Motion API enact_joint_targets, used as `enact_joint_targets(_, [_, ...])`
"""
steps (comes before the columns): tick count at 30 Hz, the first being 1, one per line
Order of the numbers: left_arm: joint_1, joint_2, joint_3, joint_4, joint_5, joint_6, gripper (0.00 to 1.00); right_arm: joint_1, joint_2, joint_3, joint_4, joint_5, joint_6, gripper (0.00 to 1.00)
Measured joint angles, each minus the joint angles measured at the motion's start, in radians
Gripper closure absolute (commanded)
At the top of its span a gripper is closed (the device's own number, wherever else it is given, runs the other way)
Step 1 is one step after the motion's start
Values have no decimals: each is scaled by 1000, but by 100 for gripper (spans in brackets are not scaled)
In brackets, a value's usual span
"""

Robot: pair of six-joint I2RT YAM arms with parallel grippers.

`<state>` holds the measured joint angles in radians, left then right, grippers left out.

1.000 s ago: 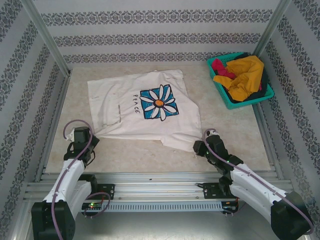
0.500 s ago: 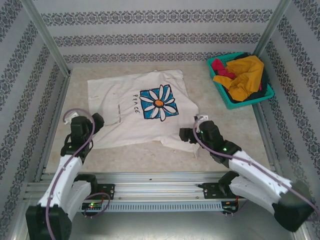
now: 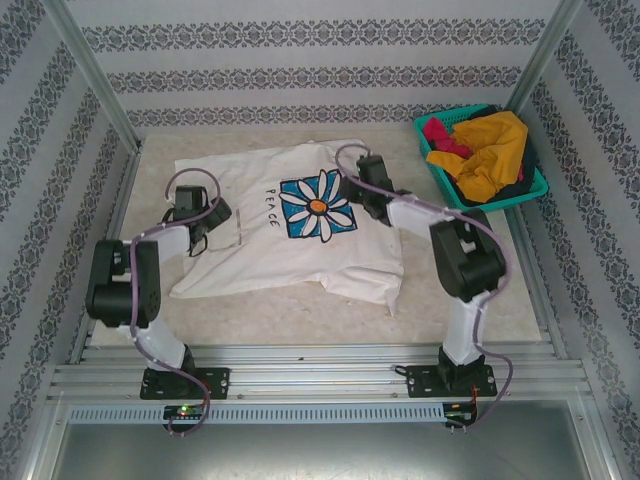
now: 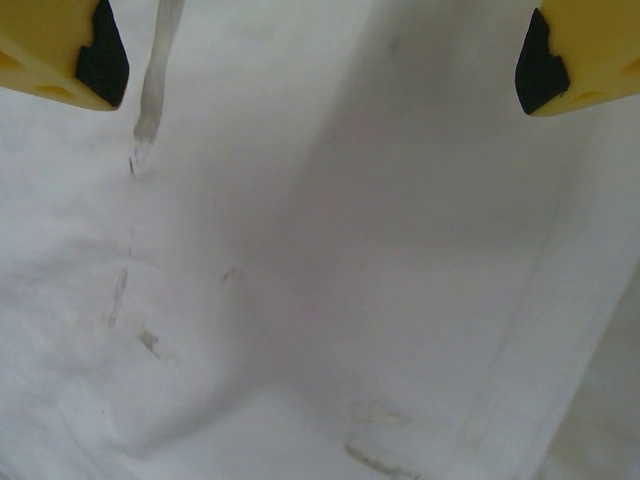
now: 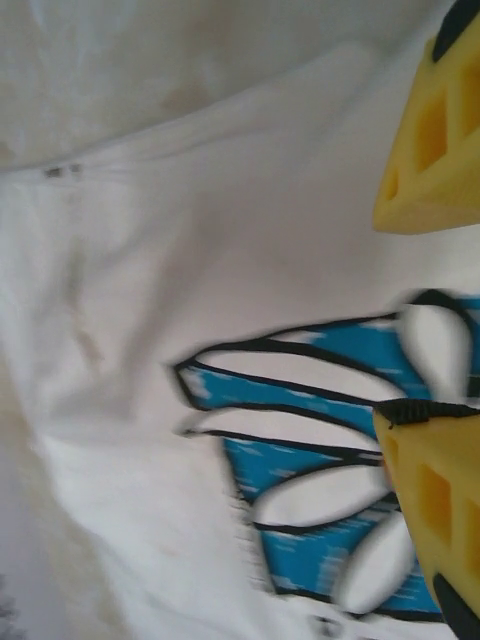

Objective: Fold and stack the t-shirts

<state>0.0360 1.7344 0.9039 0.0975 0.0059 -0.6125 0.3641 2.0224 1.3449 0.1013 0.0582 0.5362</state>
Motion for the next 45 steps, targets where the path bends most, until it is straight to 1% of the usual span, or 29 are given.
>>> enact_joint_targets(4, [35,99,57,23,39,-17,0,-51,191,213,7,-38,90,63])
enact_joint_targets(6, [54,132,99,38,52,-27,0,-70,263,297,2,-54,129,65])
enact_joint_targets(10, [74,197,177,47,72,-46,0,-88,375,442,-24,-80,200,66])
enact_joint_targets(15, [78,260,272,21,86,-61,0,-98,480,607,-119,-85,285,60])
enact_joint_targets(20, [87,328,390,-35,117,-68,0,-112,562,751,-192,-95,346,59])
enact_joint_targets(24, [91,352,436,-60,130,-70,0,-121,640,900,-245,-115,351,55])
enact_joint_targets(27, [92,352,450,-90,134,-85,0,-125,649,923,-262,-138,328,51])
enact_joint_targets(28, [92,351,451,-94,135,-88,0,-125,648,922,-262,-142,317,50])
enact_joint_targets(30, [93,330,433,-99,142,-96,0,-124,624,883,-252,-148,279,42])
enact_joint_targets(32, [95,285,381,-105,141,-101,0,-117,560,785,-230,-151,237,34])
enact_joint_targets(33, [95,251,347,-114,140,-103,0,-113,520,729,-222,-152,217,31])
enact_joint_targets(36, [97,137,264,-150,132,-106,0,-100,356,517,-155,-148,157,32])
enact_joint_targets(41, [97,-103,113,-209,109,-126,0,-71,75,200,-14,-117,82,27])
enact_joint_targets(43, [96,-212,42,-261,78,-136,6,-54,-25,84,44,-102,46,28])
enact_joint_targets(45, [96,-306,-19,-328,35,-154,14,-37,-86,-2,82,-100,19,30])
